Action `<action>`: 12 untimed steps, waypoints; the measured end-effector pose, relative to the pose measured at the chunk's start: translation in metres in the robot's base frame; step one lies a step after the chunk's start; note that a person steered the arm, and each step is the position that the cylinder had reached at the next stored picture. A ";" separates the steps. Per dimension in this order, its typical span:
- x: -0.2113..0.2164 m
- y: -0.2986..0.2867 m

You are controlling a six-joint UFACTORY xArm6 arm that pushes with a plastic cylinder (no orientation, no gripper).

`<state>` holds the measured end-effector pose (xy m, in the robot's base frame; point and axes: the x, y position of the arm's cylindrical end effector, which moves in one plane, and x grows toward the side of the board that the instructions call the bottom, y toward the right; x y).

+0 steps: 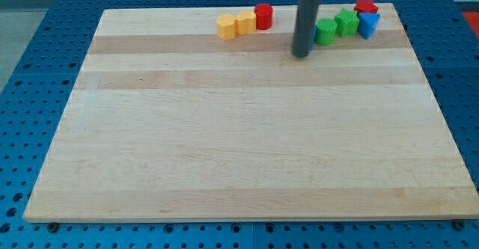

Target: Push the cube into the green circle

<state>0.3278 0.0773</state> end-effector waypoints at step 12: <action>-0.015 0.032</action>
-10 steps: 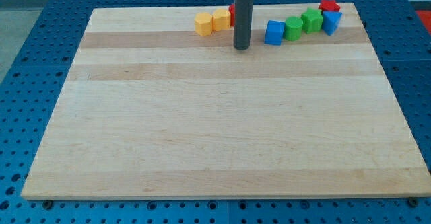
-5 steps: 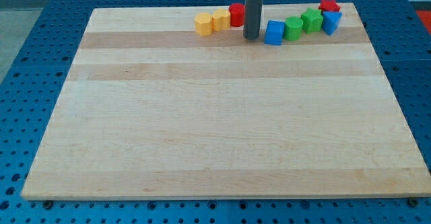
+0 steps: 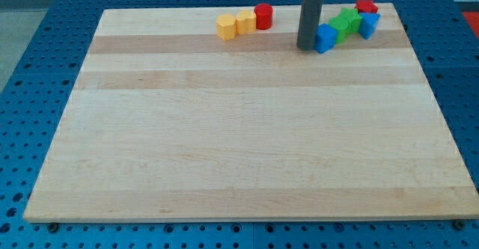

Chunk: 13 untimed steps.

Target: Push the cube into the green circle

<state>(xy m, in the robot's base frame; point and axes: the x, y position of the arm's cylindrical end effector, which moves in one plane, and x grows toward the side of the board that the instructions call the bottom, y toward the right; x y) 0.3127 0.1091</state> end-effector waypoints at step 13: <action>0.001 0.006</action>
<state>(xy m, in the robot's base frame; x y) 0.3141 0.1156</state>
